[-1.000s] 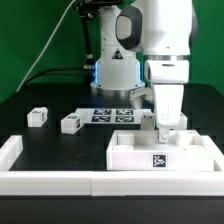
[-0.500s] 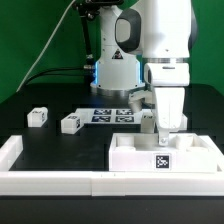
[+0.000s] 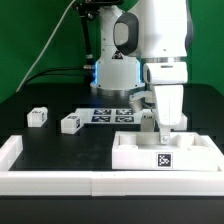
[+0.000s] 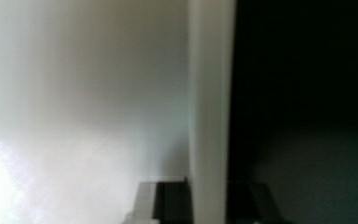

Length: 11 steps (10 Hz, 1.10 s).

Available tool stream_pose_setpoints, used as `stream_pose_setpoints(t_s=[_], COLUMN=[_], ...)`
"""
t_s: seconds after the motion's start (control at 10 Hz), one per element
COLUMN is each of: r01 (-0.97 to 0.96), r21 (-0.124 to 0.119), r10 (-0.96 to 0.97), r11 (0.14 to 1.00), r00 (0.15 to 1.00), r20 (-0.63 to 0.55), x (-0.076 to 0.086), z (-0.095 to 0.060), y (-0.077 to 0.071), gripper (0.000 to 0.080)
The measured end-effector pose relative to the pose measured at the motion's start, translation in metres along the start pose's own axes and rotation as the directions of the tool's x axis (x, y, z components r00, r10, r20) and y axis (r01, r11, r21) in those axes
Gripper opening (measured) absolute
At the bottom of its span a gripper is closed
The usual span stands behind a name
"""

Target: Assemble one leg

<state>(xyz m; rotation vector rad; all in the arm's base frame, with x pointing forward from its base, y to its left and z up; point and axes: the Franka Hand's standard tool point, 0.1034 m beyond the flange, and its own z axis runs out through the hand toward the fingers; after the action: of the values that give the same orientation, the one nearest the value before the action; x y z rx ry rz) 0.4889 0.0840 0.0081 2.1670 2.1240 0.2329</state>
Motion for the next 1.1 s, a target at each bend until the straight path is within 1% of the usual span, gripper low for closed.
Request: stream_pose_setpoints(t_s=[0.4, 0.5, 0.6, 0.7, 0.8, 0.9, 1.0, 1.1], r01=[0.011, 0.011, 0.011, 0.011, 0.011, 0.011, 0.011, 0.011], r21=[-0.003, -0.003, -0.003, -0.003, -0.003, -0.002, -0.002, -0.002], r10=[-0.011, -0.011, -0.011, -0.011, -0.011, -0.011, -0.011, -0.011], r11=[1.0, 1.0, 1.0, 1.0, 1.0, 1.0, 1.0, 1.0], r00=[1.0, 1.0, 1.0, 1.0, 1.0, 1.0, 1.0, 1.0], r20=[-0.001, -0.001, -0.001, -0.001, -0.001, -0.001, -0.001, -0.001], x=[-0.0026, -0.0026, -0.0026, -0.0026, -0.0026, -0.0026, -0.0026, -0.0026], z=[0.0002, 0.0002, 0.0002, 0.0003, 0.0003, 0.0003, 0.0003, 0.0003], y=[0.0007, 0.0007, 0.0007, 0.0006, 0.0006, 0.0006, 0.0006, 0.0006], gripper=[0.0061, 0.0247, 0.0381, 0.0381, 0.0572, 0.0572, 0.0635, 0.0635])
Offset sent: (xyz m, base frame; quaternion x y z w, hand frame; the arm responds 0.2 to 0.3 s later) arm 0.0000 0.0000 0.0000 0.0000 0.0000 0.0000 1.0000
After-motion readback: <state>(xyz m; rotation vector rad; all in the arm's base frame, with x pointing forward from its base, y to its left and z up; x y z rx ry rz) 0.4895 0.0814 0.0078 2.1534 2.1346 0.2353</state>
